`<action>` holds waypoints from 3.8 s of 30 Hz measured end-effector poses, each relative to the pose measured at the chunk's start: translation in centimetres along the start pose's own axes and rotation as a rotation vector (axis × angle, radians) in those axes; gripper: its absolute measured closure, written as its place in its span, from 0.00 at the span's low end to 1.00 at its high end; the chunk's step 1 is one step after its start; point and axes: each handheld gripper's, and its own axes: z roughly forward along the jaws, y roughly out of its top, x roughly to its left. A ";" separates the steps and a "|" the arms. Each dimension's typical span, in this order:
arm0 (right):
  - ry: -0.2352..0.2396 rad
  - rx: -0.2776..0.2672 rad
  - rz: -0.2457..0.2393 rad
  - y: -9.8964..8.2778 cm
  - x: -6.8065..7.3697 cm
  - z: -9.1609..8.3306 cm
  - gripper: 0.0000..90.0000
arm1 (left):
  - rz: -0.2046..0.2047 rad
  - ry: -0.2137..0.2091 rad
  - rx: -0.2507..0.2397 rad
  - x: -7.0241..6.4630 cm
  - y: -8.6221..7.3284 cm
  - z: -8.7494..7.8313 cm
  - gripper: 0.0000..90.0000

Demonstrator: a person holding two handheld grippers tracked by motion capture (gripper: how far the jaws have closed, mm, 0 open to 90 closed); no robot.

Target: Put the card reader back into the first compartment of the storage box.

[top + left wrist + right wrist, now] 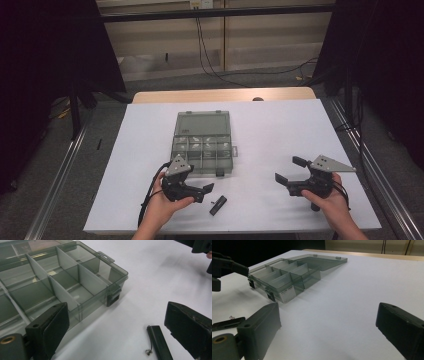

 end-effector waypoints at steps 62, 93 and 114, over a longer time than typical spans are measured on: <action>-0.020 -0.008 -0.040 0.0 0.7 0.2 0.07 | 0.109 -0.104 0.232 -3.5 -1.5 2.9 0.43; -0.029 -0.006 -0.049 0.1 0.6 0.2 0.08 | 0.176 -0.032 0.271 -4.5 -1.2 3.2 0.67; -0.034 -0.003 -0.054 0.2 0.6 0.4 0.09 | 0.136 -0.021 0.275 -4.3 -1.1 3.2 0.81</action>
